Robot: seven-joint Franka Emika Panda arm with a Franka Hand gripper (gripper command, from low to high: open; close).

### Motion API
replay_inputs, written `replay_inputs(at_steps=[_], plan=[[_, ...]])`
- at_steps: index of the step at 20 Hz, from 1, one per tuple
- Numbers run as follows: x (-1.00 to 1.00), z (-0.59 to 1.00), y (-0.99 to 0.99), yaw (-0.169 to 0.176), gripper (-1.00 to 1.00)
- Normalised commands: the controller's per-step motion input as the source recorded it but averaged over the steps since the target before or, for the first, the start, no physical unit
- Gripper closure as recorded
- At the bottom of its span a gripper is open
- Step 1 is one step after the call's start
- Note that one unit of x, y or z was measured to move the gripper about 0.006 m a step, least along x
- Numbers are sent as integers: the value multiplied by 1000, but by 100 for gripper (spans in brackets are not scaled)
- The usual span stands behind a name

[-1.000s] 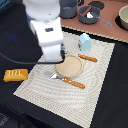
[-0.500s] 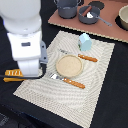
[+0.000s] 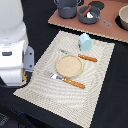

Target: Interact with the objects in diverse but meaningful ways.

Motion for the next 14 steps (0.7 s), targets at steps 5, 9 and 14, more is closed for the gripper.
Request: replay_inputs(at_steps=[5,9,14], plan=[[-519,-322,165,-18,-100],[-524,-281,261,-20,-100],[-545,-261,221,-15,-100]])
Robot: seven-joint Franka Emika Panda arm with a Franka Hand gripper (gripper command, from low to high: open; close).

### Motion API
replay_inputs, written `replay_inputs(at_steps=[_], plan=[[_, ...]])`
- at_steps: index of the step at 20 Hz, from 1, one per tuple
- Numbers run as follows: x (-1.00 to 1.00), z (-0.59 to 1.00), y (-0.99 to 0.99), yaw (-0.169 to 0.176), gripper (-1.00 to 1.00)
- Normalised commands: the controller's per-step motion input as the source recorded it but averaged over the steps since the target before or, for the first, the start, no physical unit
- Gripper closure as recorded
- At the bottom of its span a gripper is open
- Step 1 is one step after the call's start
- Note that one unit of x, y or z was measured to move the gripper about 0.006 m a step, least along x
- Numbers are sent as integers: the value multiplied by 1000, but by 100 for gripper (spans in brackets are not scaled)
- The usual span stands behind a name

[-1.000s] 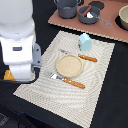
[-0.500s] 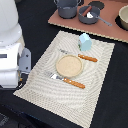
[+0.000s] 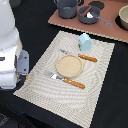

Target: Interact with the objects in diverse but meaningful ways.

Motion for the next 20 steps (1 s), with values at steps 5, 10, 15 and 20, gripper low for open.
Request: replay_inputs(at_steps=[5,10,15,20], plan=[[-504,-291,62,-14,-100],[-337,-341,0,-22,-100],[-362,-393,0,-21,-100],[-225,-298,78,-5,-100]])
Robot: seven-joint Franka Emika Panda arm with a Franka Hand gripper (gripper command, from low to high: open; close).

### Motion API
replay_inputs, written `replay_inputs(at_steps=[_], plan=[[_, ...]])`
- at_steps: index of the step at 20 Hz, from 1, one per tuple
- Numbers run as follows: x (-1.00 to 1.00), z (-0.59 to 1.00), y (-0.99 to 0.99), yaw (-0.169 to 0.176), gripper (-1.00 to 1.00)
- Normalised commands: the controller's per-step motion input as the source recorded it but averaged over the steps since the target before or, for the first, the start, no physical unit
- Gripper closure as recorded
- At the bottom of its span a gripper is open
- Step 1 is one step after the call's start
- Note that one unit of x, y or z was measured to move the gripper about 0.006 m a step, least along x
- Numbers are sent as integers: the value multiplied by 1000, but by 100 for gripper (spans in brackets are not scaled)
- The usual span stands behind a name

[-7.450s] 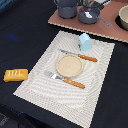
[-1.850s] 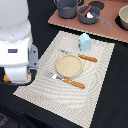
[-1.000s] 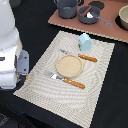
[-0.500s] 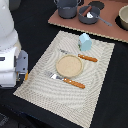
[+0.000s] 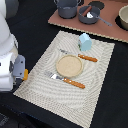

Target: Interact with the objects in diverse but meaningful ways.

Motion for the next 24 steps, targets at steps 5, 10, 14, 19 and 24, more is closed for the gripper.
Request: replay_inputs(at_steps=[5,10,14,19,24], plan=[[-292,-283,215,0,-100],[-286,-248,291,0,-100],[-234,-220,254,0,100],[-219,-215,235,0,100],[-266,-232,219,0,100]])
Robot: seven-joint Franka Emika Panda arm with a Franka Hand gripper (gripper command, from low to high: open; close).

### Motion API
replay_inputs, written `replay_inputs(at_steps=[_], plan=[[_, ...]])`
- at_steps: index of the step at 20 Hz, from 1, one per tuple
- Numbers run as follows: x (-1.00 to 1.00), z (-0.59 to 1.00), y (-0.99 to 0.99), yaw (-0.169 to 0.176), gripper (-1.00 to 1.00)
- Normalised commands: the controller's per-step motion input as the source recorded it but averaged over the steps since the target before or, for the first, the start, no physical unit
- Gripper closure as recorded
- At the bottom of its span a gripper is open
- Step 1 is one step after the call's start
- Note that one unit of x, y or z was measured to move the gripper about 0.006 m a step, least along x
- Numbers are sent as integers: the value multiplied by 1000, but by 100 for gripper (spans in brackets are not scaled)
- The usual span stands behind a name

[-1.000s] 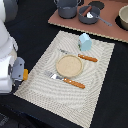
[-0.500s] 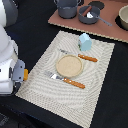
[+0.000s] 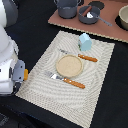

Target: Interact with the objects in diverse but meaningful ways.

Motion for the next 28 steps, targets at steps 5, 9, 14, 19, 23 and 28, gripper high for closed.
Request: replay_inputs(at_steps=[5,9,14,19,23,28], plan=[[-319,-222,218,4,100],[-333,-65,294,26,100],[-129,690,501,4,100],[330,1000,270,0,100],[829,971,234,0,100],[982,745,241,0,100]])
